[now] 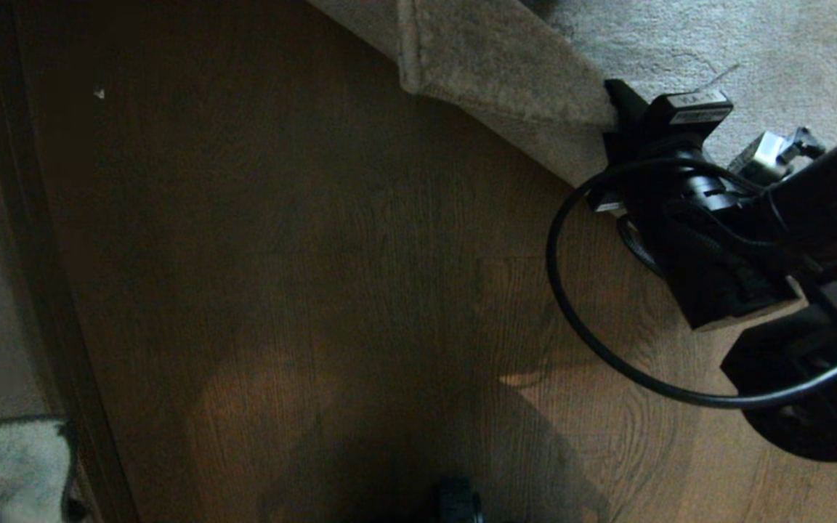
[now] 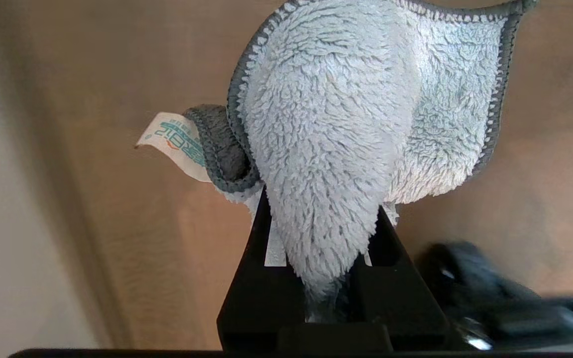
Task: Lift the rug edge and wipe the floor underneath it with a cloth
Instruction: Wipe the floor under the carpet with a rag
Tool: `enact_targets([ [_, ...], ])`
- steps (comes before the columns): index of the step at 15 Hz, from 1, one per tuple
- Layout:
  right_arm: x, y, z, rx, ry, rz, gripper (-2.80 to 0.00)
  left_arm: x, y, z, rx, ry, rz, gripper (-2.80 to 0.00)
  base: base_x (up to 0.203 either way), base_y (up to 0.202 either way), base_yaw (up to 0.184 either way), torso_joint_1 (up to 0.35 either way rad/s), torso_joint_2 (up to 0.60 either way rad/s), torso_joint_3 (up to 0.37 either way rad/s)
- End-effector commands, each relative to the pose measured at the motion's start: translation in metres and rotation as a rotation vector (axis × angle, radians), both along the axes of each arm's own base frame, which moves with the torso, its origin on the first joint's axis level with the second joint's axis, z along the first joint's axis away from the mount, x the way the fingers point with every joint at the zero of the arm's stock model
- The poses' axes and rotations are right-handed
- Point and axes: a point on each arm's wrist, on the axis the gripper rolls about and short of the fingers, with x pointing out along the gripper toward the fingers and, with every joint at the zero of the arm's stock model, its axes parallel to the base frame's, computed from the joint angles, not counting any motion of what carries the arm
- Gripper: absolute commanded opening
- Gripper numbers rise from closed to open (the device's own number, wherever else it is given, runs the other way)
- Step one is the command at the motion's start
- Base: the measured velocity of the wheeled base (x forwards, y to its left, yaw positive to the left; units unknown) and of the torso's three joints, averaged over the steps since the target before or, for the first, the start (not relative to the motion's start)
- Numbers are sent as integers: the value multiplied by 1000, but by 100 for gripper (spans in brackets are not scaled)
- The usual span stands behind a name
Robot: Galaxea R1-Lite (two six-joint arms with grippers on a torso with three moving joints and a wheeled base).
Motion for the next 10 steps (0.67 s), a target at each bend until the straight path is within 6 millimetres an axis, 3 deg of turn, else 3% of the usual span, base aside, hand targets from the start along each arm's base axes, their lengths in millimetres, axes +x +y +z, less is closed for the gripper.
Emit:
enact_targets([
  [1,0,-5,4,37,-37,-11,-280,37,-2,21,-6,155,-77,-280,0,0,0,0,0,0],
  [4,4,-9,3,36,-35,-29,-280,69,-10,32,4,264,-273,-280,0,0,0,0,0,0],
  [7,8,-16,3,27,-41,-44,-280,97,-31,26,44,371,-471,-280,0,0,0,0,0,0],
  [10,13,-22,2,17,-43,-59,-280,139,-57,15,71,431,-563,-280,0,0,0,0,0,0],
])
